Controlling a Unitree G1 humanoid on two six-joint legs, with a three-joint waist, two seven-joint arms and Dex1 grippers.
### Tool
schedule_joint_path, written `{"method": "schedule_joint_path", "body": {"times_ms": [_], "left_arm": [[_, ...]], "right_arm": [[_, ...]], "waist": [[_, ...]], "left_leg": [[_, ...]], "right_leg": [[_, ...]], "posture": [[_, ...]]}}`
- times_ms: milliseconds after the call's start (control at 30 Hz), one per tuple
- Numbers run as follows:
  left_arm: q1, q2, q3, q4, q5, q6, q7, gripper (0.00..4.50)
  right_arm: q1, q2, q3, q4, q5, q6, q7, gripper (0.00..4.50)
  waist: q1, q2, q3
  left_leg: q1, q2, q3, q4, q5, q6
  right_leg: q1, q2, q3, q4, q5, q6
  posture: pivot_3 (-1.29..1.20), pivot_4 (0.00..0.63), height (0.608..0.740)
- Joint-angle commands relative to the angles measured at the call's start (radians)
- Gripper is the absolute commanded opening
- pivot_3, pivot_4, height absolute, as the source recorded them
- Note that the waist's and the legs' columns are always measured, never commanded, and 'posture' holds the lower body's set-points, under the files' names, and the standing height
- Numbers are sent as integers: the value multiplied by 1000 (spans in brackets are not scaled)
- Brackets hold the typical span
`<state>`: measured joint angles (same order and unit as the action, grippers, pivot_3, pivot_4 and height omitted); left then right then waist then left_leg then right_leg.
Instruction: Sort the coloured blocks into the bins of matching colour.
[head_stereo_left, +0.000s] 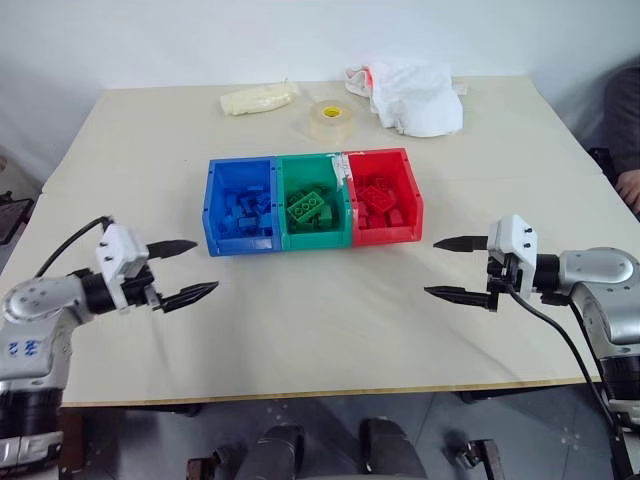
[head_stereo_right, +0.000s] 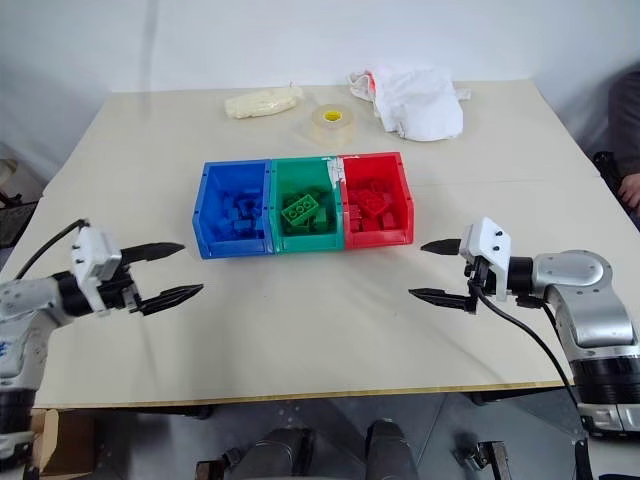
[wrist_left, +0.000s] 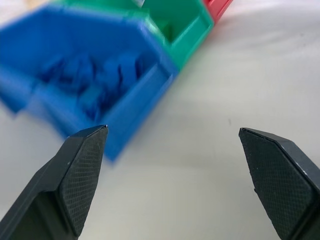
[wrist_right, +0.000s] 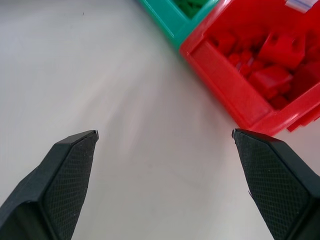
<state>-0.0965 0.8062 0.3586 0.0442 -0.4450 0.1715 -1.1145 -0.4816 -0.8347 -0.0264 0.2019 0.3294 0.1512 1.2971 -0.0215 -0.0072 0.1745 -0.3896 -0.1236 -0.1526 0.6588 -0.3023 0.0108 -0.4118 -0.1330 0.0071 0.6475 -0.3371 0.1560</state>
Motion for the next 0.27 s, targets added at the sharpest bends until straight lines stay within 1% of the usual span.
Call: {"method": "schedule_joint_path", "body": {"times_ms": [33,133,267], "left_arm": [[61,19,63,-52,-28,-10,-8,4471],[90,11,83,-69,-35,-3,11,4471],[84,4,94,-71,-57,-5,18,4471]], "right_arm": [[-48,-2,6,47,-16,-43,30,4500],[-67,2,15,74,-24,-58,40,4500],[-68,12,9,77,-28,-61,30,4500]], "waist": [[1,0,0],[6,0,0],[11,0,0]], "left_leg": [[0,0,0,0,0,0],[0,0,0,0,0,0],[0,0,0,0,0,0]], "right_leg": [[0,0,0,0,0,0],[0,0,0,0,0,0],[0,0,0,0,0,0]], "posture": [[0,150,740],[0,150,740],[0,150,740]]}}
